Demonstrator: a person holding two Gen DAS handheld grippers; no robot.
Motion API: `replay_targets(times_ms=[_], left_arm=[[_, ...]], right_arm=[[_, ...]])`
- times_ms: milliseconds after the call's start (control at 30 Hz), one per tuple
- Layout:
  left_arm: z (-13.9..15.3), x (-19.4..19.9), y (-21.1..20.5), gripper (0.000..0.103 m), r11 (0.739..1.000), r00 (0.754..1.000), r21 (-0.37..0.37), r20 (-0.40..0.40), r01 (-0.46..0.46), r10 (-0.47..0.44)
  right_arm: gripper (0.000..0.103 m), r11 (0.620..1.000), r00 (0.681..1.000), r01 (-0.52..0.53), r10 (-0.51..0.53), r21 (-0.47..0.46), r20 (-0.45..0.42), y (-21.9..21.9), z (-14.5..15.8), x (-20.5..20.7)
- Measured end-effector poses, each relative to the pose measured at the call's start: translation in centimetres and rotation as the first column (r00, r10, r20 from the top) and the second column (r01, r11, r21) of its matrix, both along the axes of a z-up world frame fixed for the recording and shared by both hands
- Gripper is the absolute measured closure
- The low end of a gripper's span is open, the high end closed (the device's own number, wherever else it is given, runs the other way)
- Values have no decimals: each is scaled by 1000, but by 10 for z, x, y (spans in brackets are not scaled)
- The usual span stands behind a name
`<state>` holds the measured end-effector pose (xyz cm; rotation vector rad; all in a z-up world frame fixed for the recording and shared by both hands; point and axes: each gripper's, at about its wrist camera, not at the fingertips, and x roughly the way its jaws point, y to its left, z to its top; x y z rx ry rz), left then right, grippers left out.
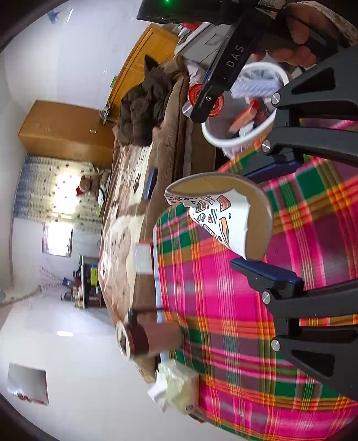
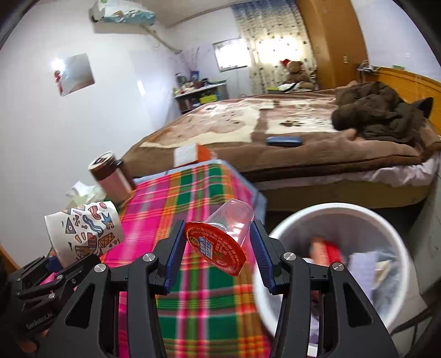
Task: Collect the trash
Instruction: 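Carry the paper cup and plastic cup over the bin and open both tools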
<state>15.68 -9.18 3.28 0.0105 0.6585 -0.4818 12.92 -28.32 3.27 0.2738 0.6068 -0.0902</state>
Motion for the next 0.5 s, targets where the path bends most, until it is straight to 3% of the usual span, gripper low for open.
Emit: replay_targets(times_ms=[500], left_arm=[[-6,-21,-89,48,987,987,9,-24,161,-161]], right_arm=[[54,988,988,154,-155,-23,-28,-70,-9,-31]])
